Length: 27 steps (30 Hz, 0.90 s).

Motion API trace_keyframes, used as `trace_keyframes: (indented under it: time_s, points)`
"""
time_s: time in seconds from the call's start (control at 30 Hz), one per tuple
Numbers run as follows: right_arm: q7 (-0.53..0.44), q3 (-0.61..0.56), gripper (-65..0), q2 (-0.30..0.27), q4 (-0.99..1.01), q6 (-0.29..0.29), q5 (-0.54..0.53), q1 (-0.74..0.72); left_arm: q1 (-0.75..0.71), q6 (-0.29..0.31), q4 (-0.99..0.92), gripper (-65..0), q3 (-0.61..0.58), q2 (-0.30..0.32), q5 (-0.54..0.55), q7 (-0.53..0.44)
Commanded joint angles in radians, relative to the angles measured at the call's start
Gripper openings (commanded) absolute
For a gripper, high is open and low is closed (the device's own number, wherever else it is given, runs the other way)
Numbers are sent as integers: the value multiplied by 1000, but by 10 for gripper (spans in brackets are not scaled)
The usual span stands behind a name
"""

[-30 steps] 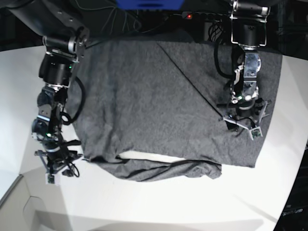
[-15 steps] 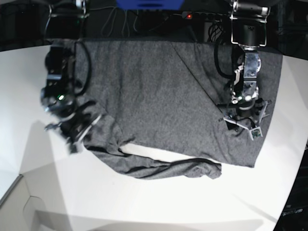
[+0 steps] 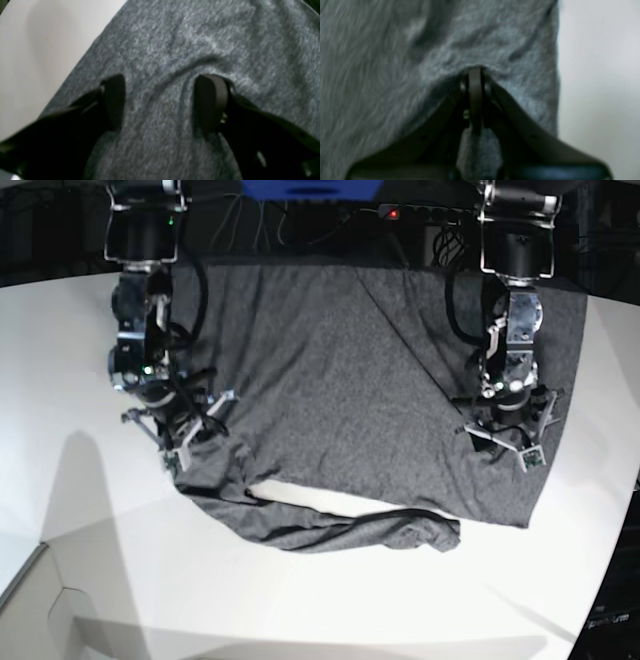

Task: Layout the t-shirt on the table in an organized manner, then fold the t-shirt properly
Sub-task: 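Grasp the shirt's side edges with both grippers and pull them taut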

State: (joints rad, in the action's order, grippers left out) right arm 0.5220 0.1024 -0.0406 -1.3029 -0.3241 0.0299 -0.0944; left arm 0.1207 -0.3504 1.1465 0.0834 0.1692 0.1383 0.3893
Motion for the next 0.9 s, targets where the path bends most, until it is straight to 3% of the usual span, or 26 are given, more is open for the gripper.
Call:
trace_keyframes:
  time_s: [0.0,0.13,0.37,0.6,0.73,0.87]
  points:
    - [23,0,-650,-15,46,0,17,-31,17,1,-26,-219,0,6,1,55]
    - [-58,1,-650,-52,259,0,17,-156,112,1,-171,-219,0,6,4,35]
    - [-224,0,-650,-126,602,0,17,-400,254,1,-386,-219,-9,5,-1,-155]
    - [-435,-3,-650,-158,912,1,18,-629,402,1,-549,-219,-7,-6,4,-197]
    - [-523,-3,-650,-173,992,6,18,-703,445,3,-563,-219,-4,-21,5,-198]
    - [-514,-3,-650,-178,932,6,18,-727,486,3,-561,-219,0,-21,5,-198]
